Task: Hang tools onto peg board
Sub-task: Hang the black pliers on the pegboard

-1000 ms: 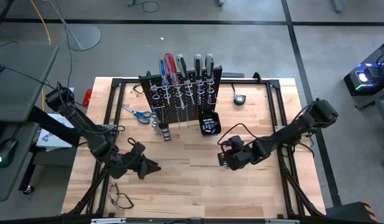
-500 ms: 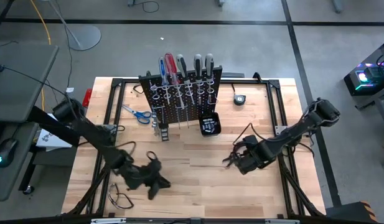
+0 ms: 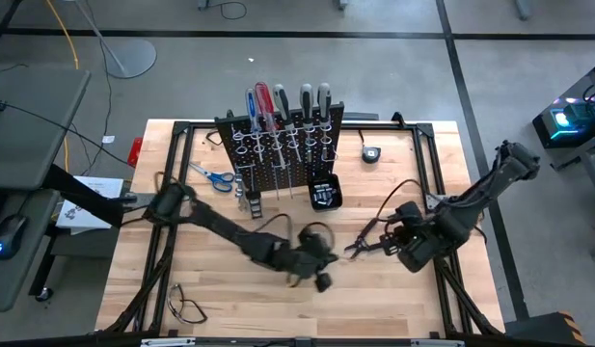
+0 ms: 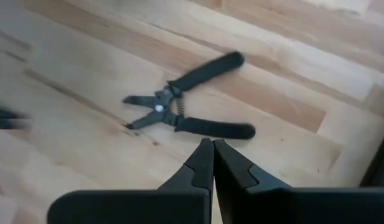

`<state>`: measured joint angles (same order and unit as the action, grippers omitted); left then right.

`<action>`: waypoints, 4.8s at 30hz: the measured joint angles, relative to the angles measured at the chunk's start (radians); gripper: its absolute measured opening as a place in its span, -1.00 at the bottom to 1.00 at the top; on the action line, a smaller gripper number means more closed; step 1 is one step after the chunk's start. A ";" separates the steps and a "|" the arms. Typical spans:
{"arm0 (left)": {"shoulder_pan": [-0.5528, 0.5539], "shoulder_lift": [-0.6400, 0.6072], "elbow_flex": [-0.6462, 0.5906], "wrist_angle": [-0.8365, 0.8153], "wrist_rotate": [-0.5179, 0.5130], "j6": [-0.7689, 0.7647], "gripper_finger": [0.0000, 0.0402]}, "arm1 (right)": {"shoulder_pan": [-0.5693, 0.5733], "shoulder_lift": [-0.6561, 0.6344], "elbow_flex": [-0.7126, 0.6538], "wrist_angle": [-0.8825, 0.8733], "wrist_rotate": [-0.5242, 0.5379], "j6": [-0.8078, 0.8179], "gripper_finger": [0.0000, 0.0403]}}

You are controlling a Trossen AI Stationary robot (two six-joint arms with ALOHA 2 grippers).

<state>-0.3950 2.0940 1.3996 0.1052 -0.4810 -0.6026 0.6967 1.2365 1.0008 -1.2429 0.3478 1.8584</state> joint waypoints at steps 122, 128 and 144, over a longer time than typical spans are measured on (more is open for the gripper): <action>0.108 0.449 0.517 -0.419 0.218 0.101 -1.00 | -0.376 0.223 -0.432 0.657 -0.410 0.357 -0.33; 0.108 0.449 0.517 -0.414 0.212 0.099 -1.00 | -0.365 0.223 -0.432 0.656 -0.386 0.373 -0.83; 0.098 0.238 0.527 -0.618 0.165 0.240 -1.00 | -0.153 0.170 -0.268 0.393 -0.155 0.281 -0.98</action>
<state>-0.2966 2.3322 1.9270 -0.5125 -0.3158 -0.3626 0.5442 1.4061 0.7325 -0.8497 0.1929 2.1391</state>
